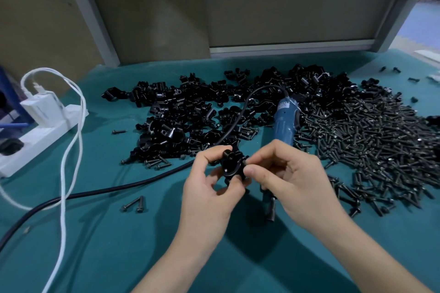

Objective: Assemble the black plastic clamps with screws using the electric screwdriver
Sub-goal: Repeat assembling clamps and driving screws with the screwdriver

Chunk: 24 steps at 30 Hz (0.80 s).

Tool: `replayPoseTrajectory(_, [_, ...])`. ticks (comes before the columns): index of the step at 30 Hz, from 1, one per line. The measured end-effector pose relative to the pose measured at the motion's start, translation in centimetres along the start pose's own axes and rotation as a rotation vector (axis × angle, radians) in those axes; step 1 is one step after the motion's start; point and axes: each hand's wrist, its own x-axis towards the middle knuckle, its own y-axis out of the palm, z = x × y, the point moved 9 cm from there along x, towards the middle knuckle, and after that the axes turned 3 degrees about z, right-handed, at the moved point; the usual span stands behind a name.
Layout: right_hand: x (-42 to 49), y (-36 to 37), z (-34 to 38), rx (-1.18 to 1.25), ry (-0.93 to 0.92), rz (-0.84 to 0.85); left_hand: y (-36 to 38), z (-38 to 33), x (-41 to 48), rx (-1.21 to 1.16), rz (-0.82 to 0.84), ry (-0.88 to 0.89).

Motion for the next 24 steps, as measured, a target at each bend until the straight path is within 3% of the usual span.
replayPoseTrajectory(11, [0.2, 0.0, -0.2, 0.088, 0.041, -0.023, -0.3, -1.8, -0.6, -0.155, -0.074, 0.112])
replayPoseTrajectory(24, [0.0, 0.0, -2.3, 0.405, 0.188, -0.098, 0.4, -3.9, -1.0, -0.088, -0.028, 0.245])
